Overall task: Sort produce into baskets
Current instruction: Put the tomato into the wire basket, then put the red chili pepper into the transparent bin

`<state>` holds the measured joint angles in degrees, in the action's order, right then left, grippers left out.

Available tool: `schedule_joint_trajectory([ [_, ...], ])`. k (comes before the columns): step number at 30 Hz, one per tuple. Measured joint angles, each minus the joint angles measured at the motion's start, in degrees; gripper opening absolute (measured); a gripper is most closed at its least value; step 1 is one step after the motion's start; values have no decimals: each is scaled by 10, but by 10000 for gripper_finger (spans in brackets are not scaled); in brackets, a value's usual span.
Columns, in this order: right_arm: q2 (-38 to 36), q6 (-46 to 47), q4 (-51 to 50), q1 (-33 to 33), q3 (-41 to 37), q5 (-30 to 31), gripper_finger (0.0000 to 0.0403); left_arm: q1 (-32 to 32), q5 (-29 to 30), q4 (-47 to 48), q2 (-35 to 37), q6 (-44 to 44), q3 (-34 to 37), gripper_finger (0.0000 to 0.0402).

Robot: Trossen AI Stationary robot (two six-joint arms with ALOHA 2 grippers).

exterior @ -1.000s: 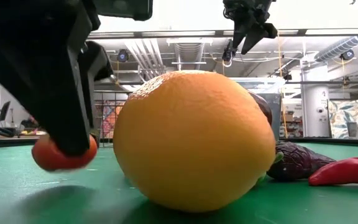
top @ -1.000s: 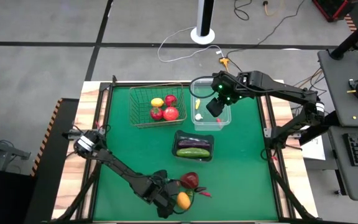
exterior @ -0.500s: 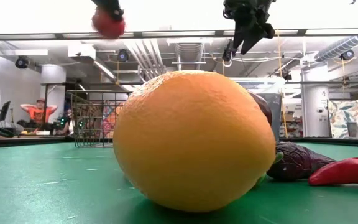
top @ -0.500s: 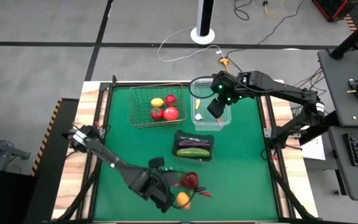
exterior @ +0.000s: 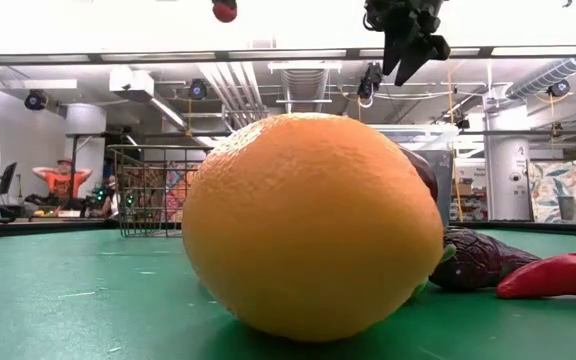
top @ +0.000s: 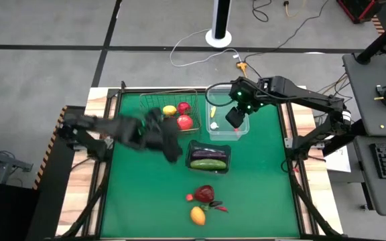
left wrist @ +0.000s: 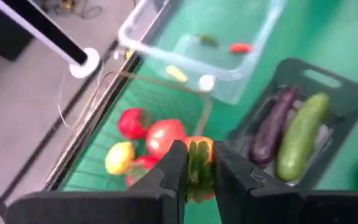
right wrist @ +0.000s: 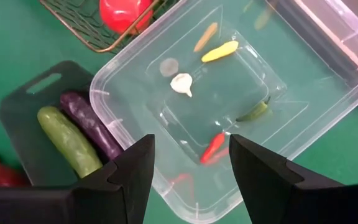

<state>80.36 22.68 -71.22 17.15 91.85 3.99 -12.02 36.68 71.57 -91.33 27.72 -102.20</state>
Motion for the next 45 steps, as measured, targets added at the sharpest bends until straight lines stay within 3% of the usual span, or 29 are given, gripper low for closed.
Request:
schedule_joint_trajectory([
  [6, -1, 42, -10, 0, 0, -1, 199, 184, -224, -35, 65, -113, 60, 38],
  [12, -5, 83, -14, 0, 0, -1, 199, 351, -356, -61, 73, -206, 159, 38],
  [16, -9, 124, -16, 0, 0, -2, 199, 421, -359, -67, 62, -212, 212, 38],
  [21, -17, 176, -19, 0, 0, -2, 199, 457, -358, -84, 59, -255, 258, 50],
  [33, -30, 252, -20, -16, 37, 0, 199, 459, -352, -137, 59, -291, 281, 110],
  [45, -30, 334, -20, -102, 61, 6, 199, 447, -355, -140, 64, -313, 280, 185],
])
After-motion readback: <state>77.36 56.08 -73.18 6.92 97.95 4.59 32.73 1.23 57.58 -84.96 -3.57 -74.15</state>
